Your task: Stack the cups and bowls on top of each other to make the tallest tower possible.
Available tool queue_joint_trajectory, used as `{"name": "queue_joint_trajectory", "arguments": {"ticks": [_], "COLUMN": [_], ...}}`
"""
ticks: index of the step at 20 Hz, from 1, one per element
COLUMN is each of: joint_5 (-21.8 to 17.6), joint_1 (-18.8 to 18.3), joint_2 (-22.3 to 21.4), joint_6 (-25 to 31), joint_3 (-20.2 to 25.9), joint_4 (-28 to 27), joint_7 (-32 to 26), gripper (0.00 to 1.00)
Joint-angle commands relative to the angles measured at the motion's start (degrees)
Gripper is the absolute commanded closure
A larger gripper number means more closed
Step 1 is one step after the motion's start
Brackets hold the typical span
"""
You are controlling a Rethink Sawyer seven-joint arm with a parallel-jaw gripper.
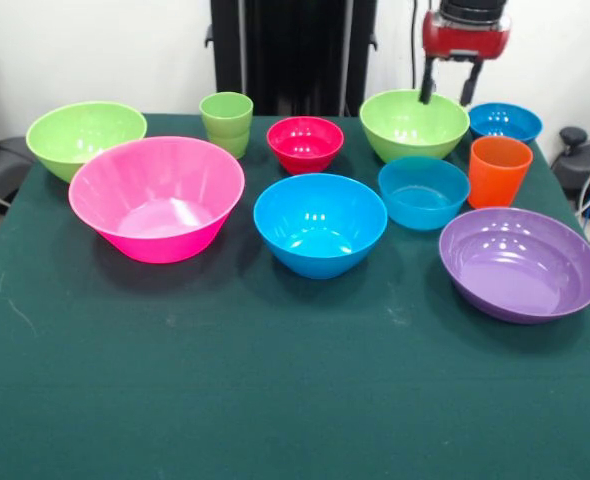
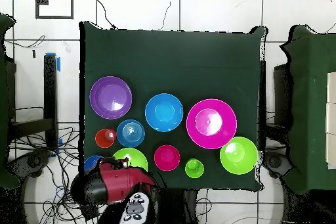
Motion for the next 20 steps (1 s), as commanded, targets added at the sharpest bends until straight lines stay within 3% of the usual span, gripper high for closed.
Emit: {"name": "queue_joint_trajectory", "arguments": {"ticks": [1, 3, 11, 20], "joint_5": [-6.3, -8.0, -12.8, -20.5], "joint_1": [-8.7, -11.5, -17.0, -23.9], "joint_2": [-3.4, -5.5, -6.6, -1.9], "joint_6": [5.3, 7.8, 11.8, 11.8], "joint_3": [5.2, 6.5, 10.2, 12.9], "joint_4": [1.6, 2.0, 1.3, -4.3], "joint_7": [-1.4, -3.2, -5.9, -7.9], "gripper": [0.00, 0.00, 0.00, 0.00]}}
